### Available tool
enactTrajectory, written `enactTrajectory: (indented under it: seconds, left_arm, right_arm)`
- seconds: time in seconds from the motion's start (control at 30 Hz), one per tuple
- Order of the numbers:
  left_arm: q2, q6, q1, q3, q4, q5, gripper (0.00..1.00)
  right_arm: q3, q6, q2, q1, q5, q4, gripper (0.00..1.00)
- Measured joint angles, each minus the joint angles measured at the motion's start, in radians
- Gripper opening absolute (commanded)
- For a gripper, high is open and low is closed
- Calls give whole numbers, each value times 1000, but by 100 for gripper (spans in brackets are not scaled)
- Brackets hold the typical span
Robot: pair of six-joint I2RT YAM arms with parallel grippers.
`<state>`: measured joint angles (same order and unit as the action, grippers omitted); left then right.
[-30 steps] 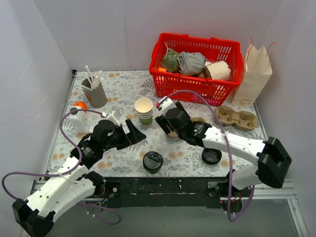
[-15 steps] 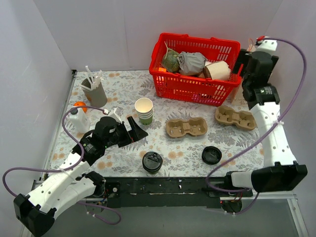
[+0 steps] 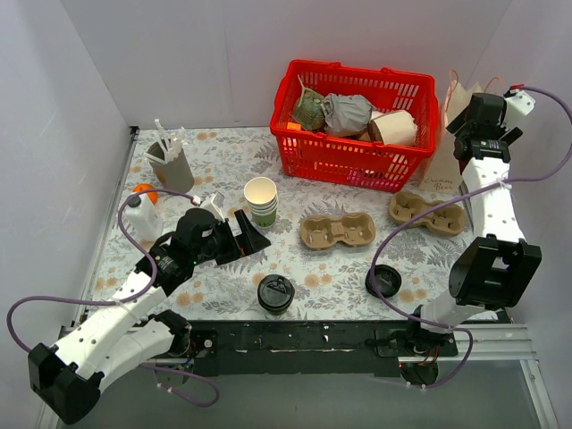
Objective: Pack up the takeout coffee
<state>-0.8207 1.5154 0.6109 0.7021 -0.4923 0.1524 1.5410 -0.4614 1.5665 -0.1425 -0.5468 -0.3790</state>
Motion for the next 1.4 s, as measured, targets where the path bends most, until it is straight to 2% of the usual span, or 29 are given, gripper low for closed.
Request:
enactTrajectory:
  seconds: [0.53, 0.6, 0.7, 0.73, 0.77, 0.83, 0.93, 1.17, 1.4]
  left_arm:
    - [-28, -10, 0, 0, 17, 8, 98]
    - [-31, -10, 0, 0, 25, 12, 98]
    - [-38, -10, 0, 0, 30, 16, 98]
    - [-40, -10, 0, 0, 31, 16, 98]
    - [-41, -9, 0, 0, 31, 16, 98]
    - [-42, -10, 0, 0, 34, 17, 98]
    - [-47, -13, 0, 0, 41, 20, 98]
    - [-62, -17, 0, 0, 59, 35, 98]
    - [-62, -17, 0, 0, 63, 48, 98]
  right_arm:
    - [-97, -230, 36, 2, -54, 161, 83]
    - [-96, -243, 60, 2, -56, 172, 77]
    - [-97, -257, 82, 3, -62, 172, 55]
    - [-99, -265, 84, 3, -64, 174, 38]
    - [-100, -270, 83, 3, -68, 179, 26]
    - [-111, -277, 75, 3, -76, 203, 12]
    - [-157, -295, 40, 3, -89, 220, 1]
    - [-244, -303, -61, 3, -97, 257, 1]
    - [-396, -318, -239, 18, -76, 435, 1]
